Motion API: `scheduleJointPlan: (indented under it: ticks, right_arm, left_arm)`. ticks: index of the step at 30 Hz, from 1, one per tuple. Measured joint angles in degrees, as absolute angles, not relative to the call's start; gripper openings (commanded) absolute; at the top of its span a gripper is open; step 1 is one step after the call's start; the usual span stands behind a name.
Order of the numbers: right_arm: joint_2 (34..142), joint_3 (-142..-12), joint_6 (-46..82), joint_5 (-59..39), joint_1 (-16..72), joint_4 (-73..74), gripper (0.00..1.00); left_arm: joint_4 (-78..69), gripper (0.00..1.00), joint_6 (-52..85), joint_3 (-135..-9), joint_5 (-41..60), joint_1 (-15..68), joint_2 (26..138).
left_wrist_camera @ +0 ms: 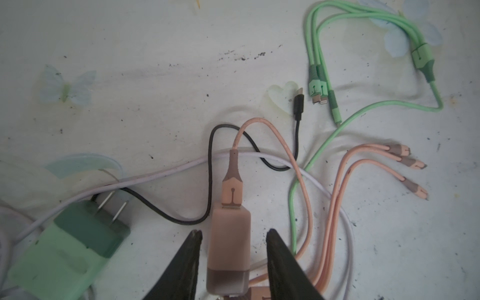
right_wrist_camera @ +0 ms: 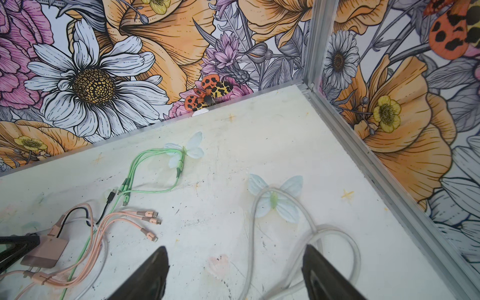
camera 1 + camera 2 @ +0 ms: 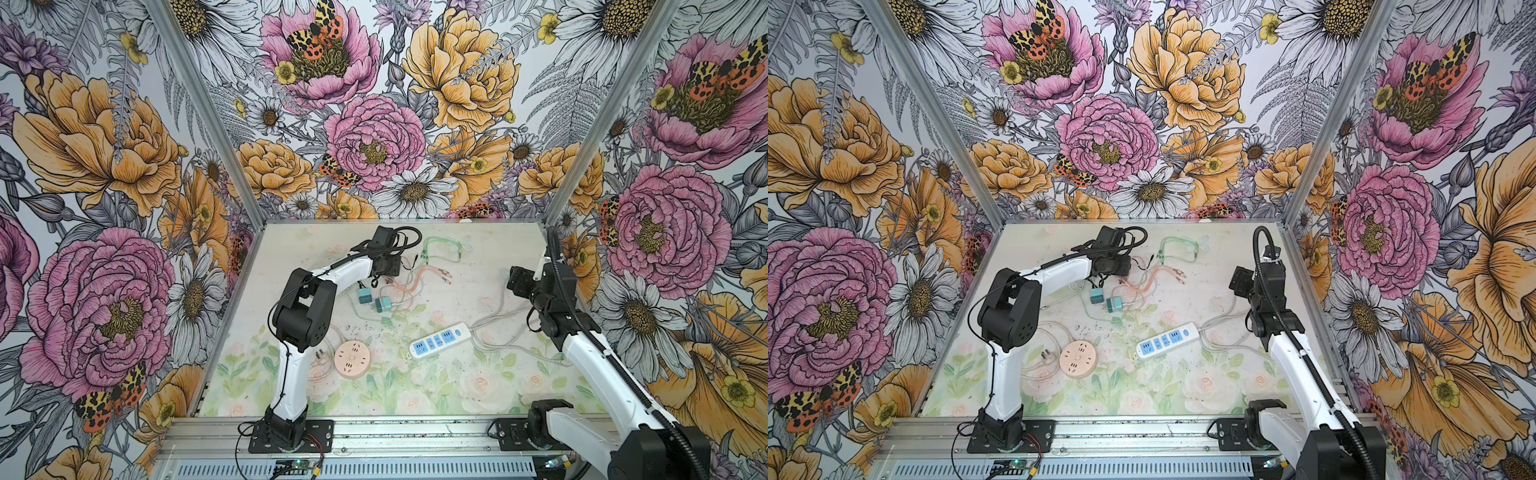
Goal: Insert the plug
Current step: 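Reach the left gripper to the pink charger plug and grasp it, then lift the pink plug with the left gripper toward the right gripper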
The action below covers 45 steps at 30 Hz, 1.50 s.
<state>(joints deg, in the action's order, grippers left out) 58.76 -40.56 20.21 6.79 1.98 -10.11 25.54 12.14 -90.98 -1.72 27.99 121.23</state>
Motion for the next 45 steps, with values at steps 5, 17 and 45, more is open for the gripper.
scheduleJointPlan:
  ticks: [5,17,45]
  right_arm:
    - [58.9,-40.6,20.6,6.8,2.1,-10.2,0.81]
    - [59.8,-40.6,21.2,6.1,2.3,-10.9,0.81]
    - [66.5,-45.9,22.7,-19.0,2.8,-12.7,0.8]
  left_arm:
    - [26.0,0.42,12.1,-91.0,-1.4,28.0,121.9]
    - [29.2,0.32,12.0,-91.0,-2.4,28.4,123.6]
    - [26.5,0.15,-6.8,-80.1,-1.3,28.7,103.0]
